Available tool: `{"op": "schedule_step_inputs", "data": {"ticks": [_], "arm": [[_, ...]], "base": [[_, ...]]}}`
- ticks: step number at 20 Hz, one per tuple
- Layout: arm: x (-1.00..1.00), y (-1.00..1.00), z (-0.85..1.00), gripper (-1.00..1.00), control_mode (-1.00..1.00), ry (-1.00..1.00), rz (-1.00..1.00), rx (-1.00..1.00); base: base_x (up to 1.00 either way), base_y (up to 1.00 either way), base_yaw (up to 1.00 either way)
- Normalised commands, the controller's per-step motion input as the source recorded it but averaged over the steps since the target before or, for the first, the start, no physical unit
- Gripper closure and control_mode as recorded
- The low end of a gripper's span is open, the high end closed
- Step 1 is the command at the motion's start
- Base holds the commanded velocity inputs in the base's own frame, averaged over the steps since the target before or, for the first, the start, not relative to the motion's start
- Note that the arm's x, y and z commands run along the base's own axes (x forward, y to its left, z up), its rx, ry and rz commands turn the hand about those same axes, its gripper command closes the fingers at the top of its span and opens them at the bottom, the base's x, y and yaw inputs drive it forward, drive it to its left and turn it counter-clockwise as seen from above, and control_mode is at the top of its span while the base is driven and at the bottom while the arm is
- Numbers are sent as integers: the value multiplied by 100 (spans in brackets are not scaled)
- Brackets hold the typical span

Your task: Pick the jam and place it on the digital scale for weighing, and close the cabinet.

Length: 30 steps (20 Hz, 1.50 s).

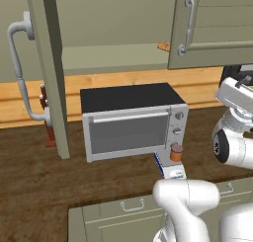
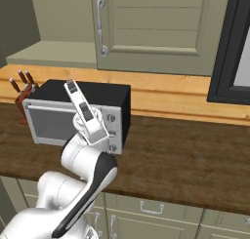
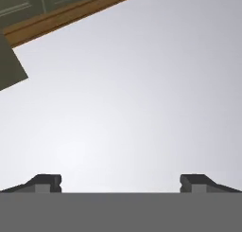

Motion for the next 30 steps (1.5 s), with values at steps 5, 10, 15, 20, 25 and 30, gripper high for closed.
{"op": "schedule_step_inputs", "data": {"ticks": [5, 10, 15, 20, 25, 30], "arm": [[-8, 60, 1, -100, -100, 17, 17, 9], [0, 24, 0, -100, -100, 40, 29, 33], [-4, 47, -8, -100, -100, 25, 28, 32], [-15, 69, 0, -100, -100, 8, 7, 6], [-11, 68, -4, -100, -100, 23, 2, 5], [-10, 84, -10, -100, -100, 26, 10, 17]], "base": [[0, 0, 0], [0, 0, 0], [0, 0, 0], [0, 0, 0], [0, 0, 0], [0, 0, 0]]}}
